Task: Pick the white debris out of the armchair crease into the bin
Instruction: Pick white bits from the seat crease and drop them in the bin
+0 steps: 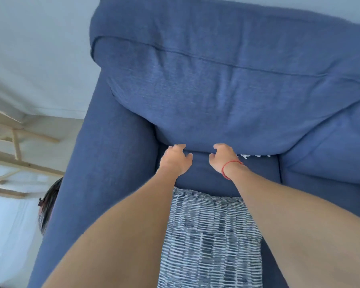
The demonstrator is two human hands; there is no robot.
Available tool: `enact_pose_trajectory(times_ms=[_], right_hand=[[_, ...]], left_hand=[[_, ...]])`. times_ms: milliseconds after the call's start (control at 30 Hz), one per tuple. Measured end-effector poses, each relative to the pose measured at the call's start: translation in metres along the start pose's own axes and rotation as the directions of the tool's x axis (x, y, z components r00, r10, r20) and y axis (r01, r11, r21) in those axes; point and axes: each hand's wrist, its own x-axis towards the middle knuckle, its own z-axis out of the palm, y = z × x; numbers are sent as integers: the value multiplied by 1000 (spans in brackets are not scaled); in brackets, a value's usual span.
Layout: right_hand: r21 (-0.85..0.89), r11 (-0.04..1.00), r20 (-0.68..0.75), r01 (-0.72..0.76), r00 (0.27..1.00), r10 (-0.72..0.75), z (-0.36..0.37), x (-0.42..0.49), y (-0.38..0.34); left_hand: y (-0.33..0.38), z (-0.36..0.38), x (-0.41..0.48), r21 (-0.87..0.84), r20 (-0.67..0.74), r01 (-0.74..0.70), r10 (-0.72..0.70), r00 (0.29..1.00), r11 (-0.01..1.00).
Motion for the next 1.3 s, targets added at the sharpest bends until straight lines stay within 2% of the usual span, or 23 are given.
enact_pose_trajectory(times_ms=[167, 433, 567, 667, 1100, 1300], right_hand=[[36, 995, 46, -89, 995, 87, -5, 29, 75], [91, 988, 93, -124, 989, 115, 8, 74, 152], [87, 993, 108, -82, 991, 72, 15, 91, 177], [83, 994, 150, -72, 987, 59, 19, 102, 193], [3, 1000, 265, -25, 964, 24, 10, 132, 192], [-142, 990, 325, 17, 945, 31, 9, 148, 179]], left_hand=[[33, 64, 27, 77, 99, -41, 34, 995, 996], [56, 143, 71, 243, 269, -95, 27, 963, 965], [72, 172, 96, 297, 305, -207, 113, 946, 932], [84, 192, 114, 255, 345, -271, 174, 922, 928], [74, 216, 147, 231, 370, -189, 94, 924, 954], [61, 217, 158, 139, 375, -189, 125, 919, 972]])
